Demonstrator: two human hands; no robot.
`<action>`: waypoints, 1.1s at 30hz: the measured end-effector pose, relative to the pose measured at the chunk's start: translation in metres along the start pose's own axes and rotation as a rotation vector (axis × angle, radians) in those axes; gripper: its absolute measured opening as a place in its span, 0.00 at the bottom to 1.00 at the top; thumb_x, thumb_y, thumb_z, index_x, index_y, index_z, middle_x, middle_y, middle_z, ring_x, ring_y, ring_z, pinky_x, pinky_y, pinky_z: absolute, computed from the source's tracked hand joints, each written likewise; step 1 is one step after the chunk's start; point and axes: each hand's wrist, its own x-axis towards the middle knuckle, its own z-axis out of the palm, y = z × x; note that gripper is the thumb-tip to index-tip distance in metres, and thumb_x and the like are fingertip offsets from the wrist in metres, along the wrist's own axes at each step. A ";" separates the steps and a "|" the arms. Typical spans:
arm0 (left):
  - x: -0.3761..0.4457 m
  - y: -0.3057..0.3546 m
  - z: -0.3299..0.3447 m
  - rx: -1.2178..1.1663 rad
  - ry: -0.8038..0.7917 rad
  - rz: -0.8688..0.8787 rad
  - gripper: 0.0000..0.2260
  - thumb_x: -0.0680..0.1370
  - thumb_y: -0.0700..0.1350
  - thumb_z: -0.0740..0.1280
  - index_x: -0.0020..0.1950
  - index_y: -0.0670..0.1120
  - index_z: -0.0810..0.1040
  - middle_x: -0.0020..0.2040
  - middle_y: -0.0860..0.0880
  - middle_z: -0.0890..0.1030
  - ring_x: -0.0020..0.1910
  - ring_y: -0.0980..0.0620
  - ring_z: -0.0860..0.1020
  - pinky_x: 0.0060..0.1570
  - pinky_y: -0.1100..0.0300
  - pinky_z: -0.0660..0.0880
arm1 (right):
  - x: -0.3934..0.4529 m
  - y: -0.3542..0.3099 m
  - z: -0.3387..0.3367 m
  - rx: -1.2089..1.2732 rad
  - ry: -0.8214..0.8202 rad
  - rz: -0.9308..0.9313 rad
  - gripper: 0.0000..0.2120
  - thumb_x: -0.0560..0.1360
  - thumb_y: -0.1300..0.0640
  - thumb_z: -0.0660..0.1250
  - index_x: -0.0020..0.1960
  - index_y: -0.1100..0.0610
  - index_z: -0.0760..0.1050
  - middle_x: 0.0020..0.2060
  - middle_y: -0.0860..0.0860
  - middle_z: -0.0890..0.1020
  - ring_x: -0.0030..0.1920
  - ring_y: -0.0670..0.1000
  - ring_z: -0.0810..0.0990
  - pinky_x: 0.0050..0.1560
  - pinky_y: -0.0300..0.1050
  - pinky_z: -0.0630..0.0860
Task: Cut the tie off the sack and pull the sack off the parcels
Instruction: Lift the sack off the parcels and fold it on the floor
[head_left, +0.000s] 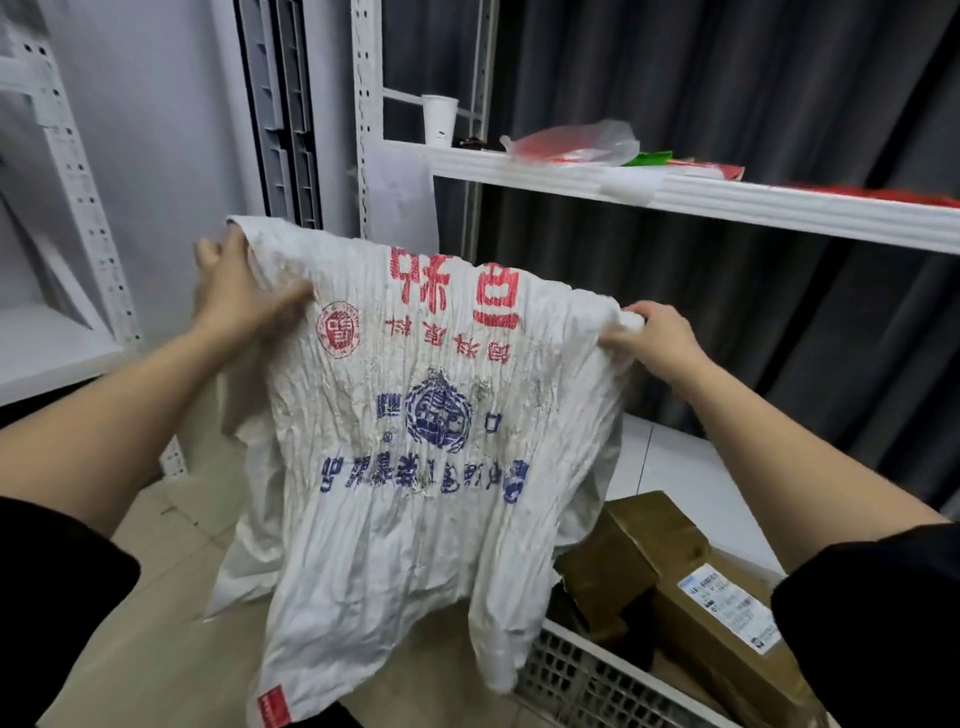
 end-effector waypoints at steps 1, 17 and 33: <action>-0.003 0.004 0.003 0.106 0.054 0.034 0.29 0.68 0.56 0.73 0.63 0.48 0.65 0.63 0.40 0.68 0.54 0.40 0.75 0.57 0.48 0.74 | -0.003 -0.009 0.005 -0.116 0.109 -0.023 0.20 0.71 0.47 0.72 0.59 0.54 0.76 0.58 0.54 0.74 0.60 0.56 0.71 0.56 0.51 0.70; -0.082 0.072 0.068 0.391 -0.448 0.365 0.39 0.72 0.55 0.64 0.78 0.50 0.47 0.77 0.42 0.48 0.63 0.35 0.73 0.50 0.50 0.71 | -0.032 -0.154 0.076 0.847 -0.154 0.008 0.23 0.70 0.52 0.71 0.59 0.60 0.66 0.52 0.56 0.79 0.51 0.55 0.80 0.51 0.49 0.79; -0.052 0.094 0.078 -0.195 0.021 -0.141 0.31 0.76 0.37 0.56 0.76 0.53 0.51 0.64 0.44 0.75 0.55 0.40 0.77 0.51 0.53 0.72 | -0.111 -0.063 0.132 0.002 -0.253 -0.284 0.41 0.68 0.46 0.69 0.75 0.50 0.53 0.70 0.52 0.69 0.67 0.56 0.69 0.63 0.50 0.69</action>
